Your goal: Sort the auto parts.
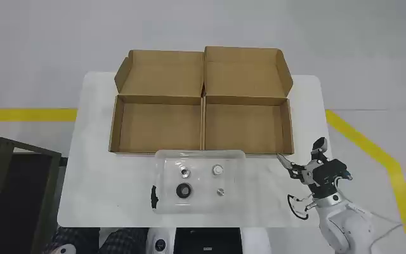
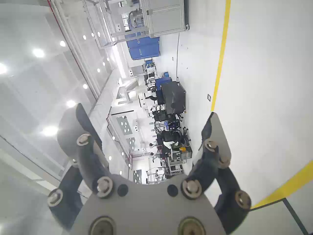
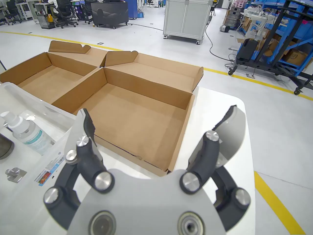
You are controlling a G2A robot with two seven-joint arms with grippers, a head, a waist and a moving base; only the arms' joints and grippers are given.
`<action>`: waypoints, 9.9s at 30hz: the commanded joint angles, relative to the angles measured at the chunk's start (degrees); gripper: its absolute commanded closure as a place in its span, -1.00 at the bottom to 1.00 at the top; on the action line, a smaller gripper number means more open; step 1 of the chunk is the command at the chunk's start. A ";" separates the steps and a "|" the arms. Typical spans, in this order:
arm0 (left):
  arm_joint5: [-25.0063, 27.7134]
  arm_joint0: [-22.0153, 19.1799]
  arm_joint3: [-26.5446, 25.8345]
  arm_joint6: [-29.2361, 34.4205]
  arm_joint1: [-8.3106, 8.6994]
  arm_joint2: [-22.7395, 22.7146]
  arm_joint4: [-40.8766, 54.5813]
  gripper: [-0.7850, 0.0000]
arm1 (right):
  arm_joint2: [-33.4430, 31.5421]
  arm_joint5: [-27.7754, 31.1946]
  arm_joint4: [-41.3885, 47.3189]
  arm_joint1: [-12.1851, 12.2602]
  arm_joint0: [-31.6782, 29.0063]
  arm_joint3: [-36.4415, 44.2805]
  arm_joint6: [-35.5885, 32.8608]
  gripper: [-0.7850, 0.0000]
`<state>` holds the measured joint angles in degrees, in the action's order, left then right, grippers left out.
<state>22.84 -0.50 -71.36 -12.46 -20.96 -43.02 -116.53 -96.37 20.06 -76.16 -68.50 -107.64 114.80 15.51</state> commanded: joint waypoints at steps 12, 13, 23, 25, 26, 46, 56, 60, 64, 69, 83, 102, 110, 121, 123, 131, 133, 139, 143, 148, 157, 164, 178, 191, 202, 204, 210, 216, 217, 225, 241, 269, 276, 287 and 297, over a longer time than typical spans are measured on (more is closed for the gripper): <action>0.00 0.00 0.00 0.00 0.00 0.00 0.00 -1.00 | 0.00 0.00 0.00 0.00 0.00 0.00 0.00 -1.00; 0.00 0.00 0.00 0.00 0.00 0.00 0.00 -1.00 | 0.00 0.00 0.00 0.00 0.00 0.00 0.00 -1.00; 0.00 0.00 0.00 0.00 0.00 0.00 0.00 -1.00 | 0.00 0.00 0.00 0.00 0.00 0.00 0.00 -1.00; 0.00 0.00 0.00 0.00 0.00 0.00 0.00 -1.00 | 0.00 0.00 0.00 0.00 0.00 0.00 0.00 -1.00; 0.00 0.00 0.00 0.00 0.00 0.00 0.00 -1.00 | 0.00 0.00 0.00 0.00 0.00 0.00 0.00 -1.00; 0.00 0.00 0.00 0.00 0.00 0.00 0.00 -1.00 | 8.11 16.48 -4.57 1.14 6.47 6.58 -21.75 -1.00; 0.00 0.00 0.00 0.00 0.00 0.00 0.00 -1.00 | 16.46 20.16 -6.80 1.30 11.20 6.36 -28.70 -1.00; 0.00 0.00 0.00 0.00 0.00 0.00 0.00 -1.00 | 19.54 20.30 -7.37 1.25 12.96 5.21 -30.77 -1.00; 0.00 0.00 0.00 0.00 0.00 0.00 0.00 -1.00 | 21.53 20.37 -7.29 1.26 14.17 4.60 -32.57 -1.00; 0.00 0.00 0.00 0.00 0.00 0.00 0.00 -1.00 | 24.15 20.23 -8.19 1.27 15.23 4.43 -34.08 -1.00; 0.00 0.00 0.00 0.00 0.00 0.00 0.00 -1.00 | 30.37 16.78 -8.29 0.85 20.33 0.52 -40.51 -1.00; 0.00 0.00 0.00 0.00 0.00 0.00 0.00 -1.00 | 31.58 15.26 -8.70 1.35 21.04 -0.27 -43.02 0.38; 0.00 0.00 0.00 0.00 0.00 0.00 0.00 -1.00 | 31.32 15.66 -7.79 1.66 20.85 0.48 -42.13 1.00; 0.00 0.00 0.00 0.00 0.00 0.00 0.00 -1.00 | 26.95 21.33 6.48 2.52 18.95 2.65 -36.32 1.00; 0.00 0.00 0.00 0.00 0.00 0.00 0.00 -1.00 | 25.69 21.54 9.30 2.70 18.63 3.11 -35.90 1.00; 0.00 0.00 0.00 0.00 0.00 0.00 0.00 -1.00 | 21.50 22.38 25.97 3.07 18.82 1.40 -31.10 1.00; 0.00 0.00 0.00 0.00 0.00 0.00 0.00 -1.00 | 20.69 22.60 30.28 3.14 19.12 0.78 -30.29 1.00; 0.00 0.00 0.00 0.00 0.00 0.00 0.00 -1.00 | 19.03 24.70 41.43 3.48 19.52 -0.42 -29.33 1.00; 0.00 0.00 0.00 0.00 0.00 0.00 0.00 -1.00 | 17.56 24.71 44.25 3.64 18.97 -0.24 -27.87 1.00; 0.00 0.00 0.00 0.00 0.00 0.00 0.00 -1.00 | 17.08 24.79 49.50 3.65 18.26 -0.78 -25.50 1.00; 0.00 0.00 0.00 0.00 0.00 0.00 0.00 -1.00 | 16.56 25.26 54.96 3.67 17.62 -1.05 -23.88 1.00; 0.00 0.00 0.00 0.00 0.00 0.00 0.00 -1.00 | 15.67 25.38 53.99 3.73 17.31 -0.06 -23.69 1.00; 0.00 0.00 0.00 0.00 0.00 0.00 0.00 -1.00 | 16.16 20.31 41.52 3.34 17.88 1.29 -21.76 1.00; 0.00 0.00 0.00 0.00 0.00 0.00 0.00 -1.00 | 21.35 8.37 25.32 2.63 22.96 -1.56 -25.48 1.00; 0.00 0.00 0.00 0.00 0.00 0.00 0.00 -1.00 | 28.30 -0.77 17.17 1.30 33.48 -8.41 -30.21 1.00; 0.00 0.00 0.00 0.00 0.00 0.00 0.00 -1.00 | 29.37 -2.16 15.66 1.07 34.82 -9.16 -30.98 1.00; 0.00 0.00 0.00 0.00 0.00 0.00 0.00 -1.00 | 32.03 -5.33 12.39 0.36 39.34 -12.55 -34.11 1.00; 0.00 0.00 0.00 0.00 0.00 0.00 0.00 -1.00 | 34.57 -5.78 10.89 -0.40 44.19 -17.40 -37.22 1.00; 0.00 0.00 0.00 0.00 0.00 0.00 0.00 -1.00 | 35.02 -5.77 10.34 -0.52 44.96 -18.22 -37.75 1.00; 0.00 0.00 0.00 0.00 0.00 0.00 0.00 -1.00 | 38.04 -6.55 8.87 -1.51 48.85 -22.80 -40.47 1.00; 0.00 0.00 0.00 0.00 0.00 0.00 0.00 -1.00 | 40.25 -7.57 8.39 -2.78 51.15 -27.20 -42.09 -1.00; 0.00 0.00 0.00 0.00 0.00 0.00 0.00 -1.00 | 28.25 9.32 0.90 1.91 26.26 6.94 -47.28 -1.00; 0.00 0.00 0.00 0.00 0.00 0.00 0.00 -1.00 | 27.95 17.99 -0.76 3.09 21.32 12.00 -49.58 -1.00; 0.00 0.00 0.00 0.00 0.00 0.00 0.00 -1.00 | 29.88 23.43 -5.72 4.12 19.26 11.45 -53.13 -1.00; 0.00 0.00 0.00 0.00 0.00 0.00 0.00 -1.00 | 30.45 26.10 -5.48 4.59 21.90 8.55 -56.12 -0.95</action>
<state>22.84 -0.50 -71.36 -12.46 -20.96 -43.02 -116.53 -66.15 45.59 -81.78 -63.95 -86.00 123.58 -40.02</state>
